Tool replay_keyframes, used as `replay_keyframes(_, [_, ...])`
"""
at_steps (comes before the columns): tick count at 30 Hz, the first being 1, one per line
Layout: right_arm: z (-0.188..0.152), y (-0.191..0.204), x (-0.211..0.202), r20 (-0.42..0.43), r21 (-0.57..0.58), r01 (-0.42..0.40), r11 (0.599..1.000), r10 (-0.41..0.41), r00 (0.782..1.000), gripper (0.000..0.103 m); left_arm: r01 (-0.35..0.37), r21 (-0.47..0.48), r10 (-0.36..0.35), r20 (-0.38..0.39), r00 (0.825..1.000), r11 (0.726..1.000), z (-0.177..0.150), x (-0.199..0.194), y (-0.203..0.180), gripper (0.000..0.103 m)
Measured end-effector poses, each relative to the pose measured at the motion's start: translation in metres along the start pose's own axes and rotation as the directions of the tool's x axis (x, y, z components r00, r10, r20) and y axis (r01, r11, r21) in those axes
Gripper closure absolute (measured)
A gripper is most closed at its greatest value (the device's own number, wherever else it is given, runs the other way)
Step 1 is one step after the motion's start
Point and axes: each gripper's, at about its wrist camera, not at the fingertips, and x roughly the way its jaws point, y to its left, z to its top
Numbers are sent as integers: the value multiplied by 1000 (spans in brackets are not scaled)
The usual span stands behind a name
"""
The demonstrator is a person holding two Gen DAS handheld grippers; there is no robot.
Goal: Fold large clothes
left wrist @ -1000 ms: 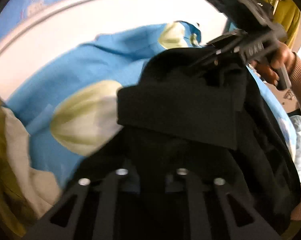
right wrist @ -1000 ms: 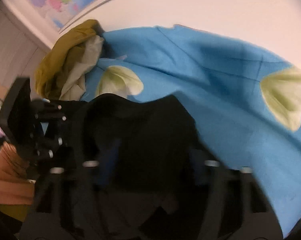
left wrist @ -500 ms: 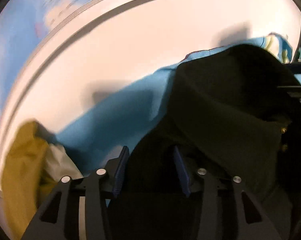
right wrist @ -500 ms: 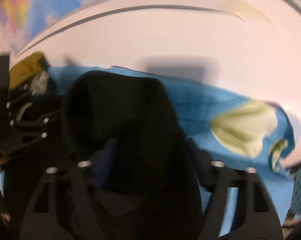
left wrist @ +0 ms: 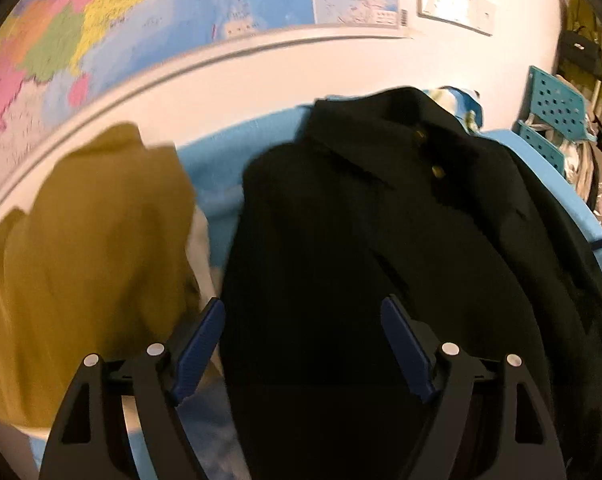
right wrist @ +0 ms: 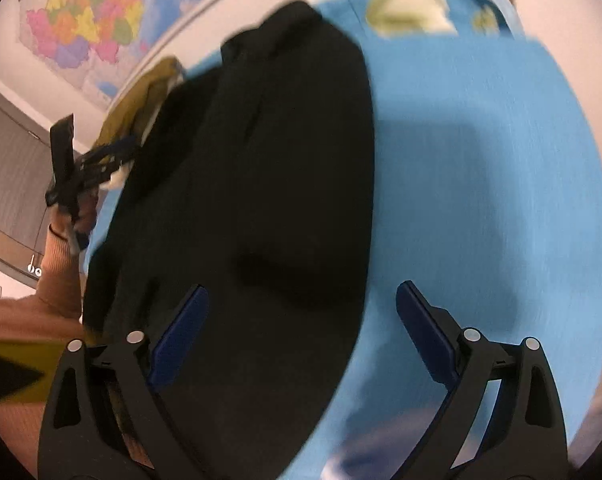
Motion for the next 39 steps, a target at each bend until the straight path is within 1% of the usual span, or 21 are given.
replay_keyframes(1, [-7, 3, -1, 5, -2, -24, 1000, 24, 1000, 17, 16, -8, -16, -7, 1000, 1000, -5, 1, -2, 25])
replay_keyframes(3, [-15, 11, 2, -20, 8, -66, 998, 66, 998, 56, 33, -29, -33, -13, 999, 999, -9, 6, -4, 25])
replay_keyframes(4, [-16, 16, 3, -32, 1, -51, 999, 51, 998, 99, 38, -37, -38, -15, 999, 999, -12, 8, -5, 25])
replay_keyframes(9, [28, 64, -67, 159, -141, 170, 975, -148, 976, 99, 30, -81, -30, 2, 1000, 996, -29, -4, 3, 25])
replay_keyframes(11, [50, 78, -99, 262, -192, 334, 923, -280, 924, 99, 18, -86, -17, 12, 1000, 996, -29, -9, 4, 25])
replay_keyframes(12, [65, 78, -115, 310, -181, 426, 887, -359, 880, 99, 12, -95, -10, 16, 1000, 995, -31, -12, 7, 25])
replay_keyframes(13, [72, 73, -121, 324, -162, 445, 881, -379, 867, 99, 0, -109, 2, 17, 1000, 994, -33, -14, 11, 25])
replay_keyframes(16, [97, 52, -120, 350, -103, 596, 796, -532, 771, 99, -4, -145, 6, 14, 1000, 989, -45, -22, 24, 23])
replay_keyframes(20, [103, -18, -74, 228, 12, 626, 780, -611, 758, 99, -15, -170, 11, -20, 1000, 985, -65, -21, 35, 14])
replay_keyframes(21, [97, -32, -66, 189, 39, 608, 793, -603, 775, 99, -22, -169, 15, -41, 999, 985, -72, -19, 38, 13])
replay_keyframes(22, [95, -45, -50, 154, 52, 618, 784, -618, 771, 98, -24, -171, 14, -64, 998, 985, -78, -15, 40, 12])
replay_keyframes(24, [84, -58, -38, 130, 55, 670, 740, -671, 730, 96, 5, -180, -26, -111, 993, 984, -87, -9, 43, 12])
replay_keyframes(25, [81, -65, -33, 116, 85, 652, 754, -657, 745, 90, 21, -183, -45, -126, 991, 983, -90, -6, 43, 12])
replay_keyframes(28, [71, -69, -37, 141, 118, 648, 752, -659, 739, 78, 41, -150, -63, -144, 988, 988, -98, 3, 38, 12])
replay_keyframes(29, [66, -68, -45, 145, 129, 663, 738, -675, 723, 61, 31, -130, -49, -134, 990, 991, -99, 5, 35, 16])
replay_keyframes(31, [61, -69, -61, 184, 159, 660, 735, -678, 711, 43, 31, -108, -43, -110, 993, 994, -102, 1, 32, 34])
replay_keyframes(33, [56, -67, -78, 228, 181, 633, 753, -658, 718, 43, 31, -124, -44, -102, 994, 992, -101, -4, 35, 84])
replay_keyframes(34, [53, -58, -86, 263, 184, 616, 766, -642, 720, 42, 42, -141, -57, -104, 993, 989, -100, -6, 37, 93])
replay_keyframes(37, [44, -32, -98, 352, 150, 564, 812, -577, 737, 36, 13, -156, -25, -72, 997, 988, -94, -22, 34, 99])
replay_keyframes(38, [41, -19, -100, 381, 128, 549, 826, -552, 742, 31, 33, -174, -44, -61, 997, 984, -93, -27, 36, 95])
replay_keyframes(39, [38, -9, -99, 399, 102, 533, 840, -525, 752, 30, 65, -213, -80, -60, 995, 975, -92, -36, 41, 80])
